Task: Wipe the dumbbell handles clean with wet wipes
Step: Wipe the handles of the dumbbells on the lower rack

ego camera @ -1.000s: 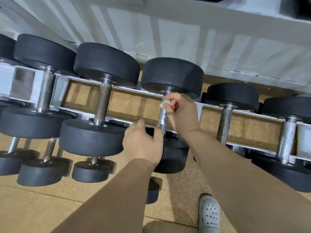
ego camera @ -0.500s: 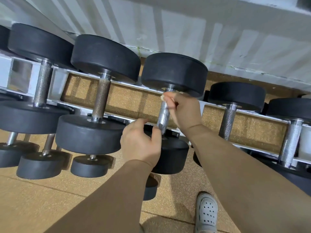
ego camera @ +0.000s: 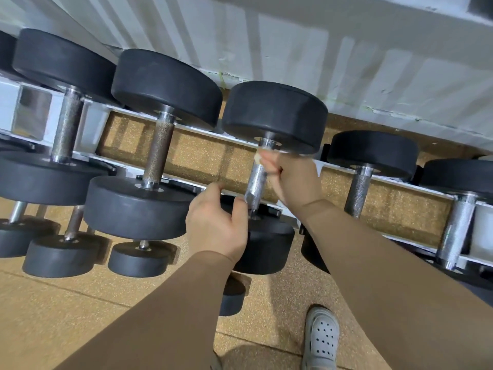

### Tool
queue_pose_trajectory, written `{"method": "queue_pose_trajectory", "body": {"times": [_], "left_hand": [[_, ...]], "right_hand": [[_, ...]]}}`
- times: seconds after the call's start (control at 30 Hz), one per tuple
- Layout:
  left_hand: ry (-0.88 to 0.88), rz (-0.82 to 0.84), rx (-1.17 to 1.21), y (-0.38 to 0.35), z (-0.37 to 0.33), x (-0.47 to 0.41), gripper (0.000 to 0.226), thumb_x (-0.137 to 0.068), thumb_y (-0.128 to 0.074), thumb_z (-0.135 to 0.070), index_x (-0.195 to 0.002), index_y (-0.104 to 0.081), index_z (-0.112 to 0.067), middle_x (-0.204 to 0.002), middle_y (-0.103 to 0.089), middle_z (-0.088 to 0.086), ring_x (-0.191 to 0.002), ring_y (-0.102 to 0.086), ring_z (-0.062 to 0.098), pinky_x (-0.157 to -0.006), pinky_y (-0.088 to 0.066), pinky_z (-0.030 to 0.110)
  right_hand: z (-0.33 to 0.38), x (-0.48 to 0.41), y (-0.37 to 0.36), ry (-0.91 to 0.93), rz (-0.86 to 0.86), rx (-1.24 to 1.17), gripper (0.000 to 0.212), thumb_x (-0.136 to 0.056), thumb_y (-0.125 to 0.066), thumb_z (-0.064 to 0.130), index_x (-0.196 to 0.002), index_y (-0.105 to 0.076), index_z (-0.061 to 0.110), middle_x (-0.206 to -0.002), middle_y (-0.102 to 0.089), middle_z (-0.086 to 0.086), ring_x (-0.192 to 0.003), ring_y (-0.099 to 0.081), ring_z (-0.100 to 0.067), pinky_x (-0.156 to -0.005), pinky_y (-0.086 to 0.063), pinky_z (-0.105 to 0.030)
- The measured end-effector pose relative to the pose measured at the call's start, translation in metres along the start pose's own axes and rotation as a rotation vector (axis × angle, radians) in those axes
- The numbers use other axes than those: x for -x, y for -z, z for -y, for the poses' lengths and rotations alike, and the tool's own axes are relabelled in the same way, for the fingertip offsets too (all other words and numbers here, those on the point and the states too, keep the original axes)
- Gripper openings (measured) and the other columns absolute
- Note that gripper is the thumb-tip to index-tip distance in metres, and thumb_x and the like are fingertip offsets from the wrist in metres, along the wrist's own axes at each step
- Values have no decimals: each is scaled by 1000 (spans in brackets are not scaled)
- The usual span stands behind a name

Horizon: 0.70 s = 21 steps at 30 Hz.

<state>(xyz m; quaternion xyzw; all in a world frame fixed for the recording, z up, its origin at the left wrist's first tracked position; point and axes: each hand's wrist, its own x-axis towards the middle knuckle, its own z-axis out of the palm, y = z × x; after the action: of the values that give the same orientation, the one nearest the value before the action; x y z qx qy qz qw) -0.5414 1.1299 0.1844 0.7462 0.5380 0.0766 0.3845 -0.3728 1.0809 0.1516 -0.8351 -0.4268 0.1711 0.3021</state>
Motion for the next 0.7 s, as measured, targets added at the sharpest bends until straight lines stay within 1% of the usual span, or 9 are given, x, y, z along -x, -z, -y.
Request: {"method": "queue_pose_trajectory", "body": {"times": [0.07,0.13,0.2,0.27,0.33,0.43,0.53,0.6,0.7], "left_hand": [[-4,-2,5,0,-1,1,58,-87,-48,-43,-133,-59,-10,-125,-64,6,-123,-52,25,-102,-37,32],[-3,-6,3,0,-1,1,59,-86,-49,-43,-134,-58,-10,-127,-64,7,-125,-52,25,-104,-37,33],[3,-6,-2,0,0,1,61,-85,-49,-43,-136,-57,-10,-129,-63,7,-126,-51,25,-106,-36,34],[19,4,1,0,0,1,63,-84,-48,-44,-137,-56,-12,-131,-62,5,-128,-49,24,-108,-35,33],[34,7,12,0,0,1,63,-84,-47,-46,-138,-55,-14,-132,-61,3,-129,-48,22,-110,-37,37],[36,-1,16,-1,0,0,61,-84,-46,-46,-136,-56,-17,-132,-61,0,-128,-49,21,-109,-39,39],[25,-9,17,-1,2,0,56,-85,-47,-44,-133,-59,-16,-128,-63,1,-124,-52,22,-106,-41,38],[17,-7,11,-2,2,0,55,-86,-47,-44,-130,-60,-15,-125,-64,2,-123,-53,24,-105,-41,36],[30,-8,3,-3,1,-1,55,-85,-46,-44,-130,-61,-15,-125,-64,2,-123,-53,25,-105,-40,36]], "right_hand": [[-4,28,1,25,183,-81,27,-100,-56,31,-110,-76,16,-97,-76,-6,-86,-72,-21,-86,-56,-38],[-7,44,4,89,356,-84,26,-99,-59,29,-109,-76,14,-92,-75,-5,-81,-69,-13,-85,-54,-28],[-10,33,7,199,396,-41,19,-98,-61,22,-103,-77,13,-87,-73,-4,-75,-68,-15,-79,-54,-27],[-9,7,6,134,285,32,22,-97,-64,28,-88,-75,11,-79,-71,-7,-76,-70,-24,-81,-55,-33],[-8,-18,-2,-94,181,-37,23,-95,-66,32,-110,-77,18,-93,-74,-4,-98,-71,-20,-97,-50,-23],[-3,-10,-9,-123,10,-116,23,-101,-56,18,-115,-75,18,-109,-74,4,-107,-65,-12,-101,-41,-12],[-2,24,-11,15,242,-153,25,-103,-50,15,-106,-75,14,-90,-70,17,-95,-64,-9,-96,-45,-22],[-6,33,-11,142,357,21,29,-103,-51,24,-123,-69,33,-104,-73,9,-93,-65,-10,-88,-45,-19],[-5,16,-2,154,336,-28,28,-98,-52,46,-121,-68,43,-124,-69,12,-108,-64,-8,-100,-47,-25]]}}
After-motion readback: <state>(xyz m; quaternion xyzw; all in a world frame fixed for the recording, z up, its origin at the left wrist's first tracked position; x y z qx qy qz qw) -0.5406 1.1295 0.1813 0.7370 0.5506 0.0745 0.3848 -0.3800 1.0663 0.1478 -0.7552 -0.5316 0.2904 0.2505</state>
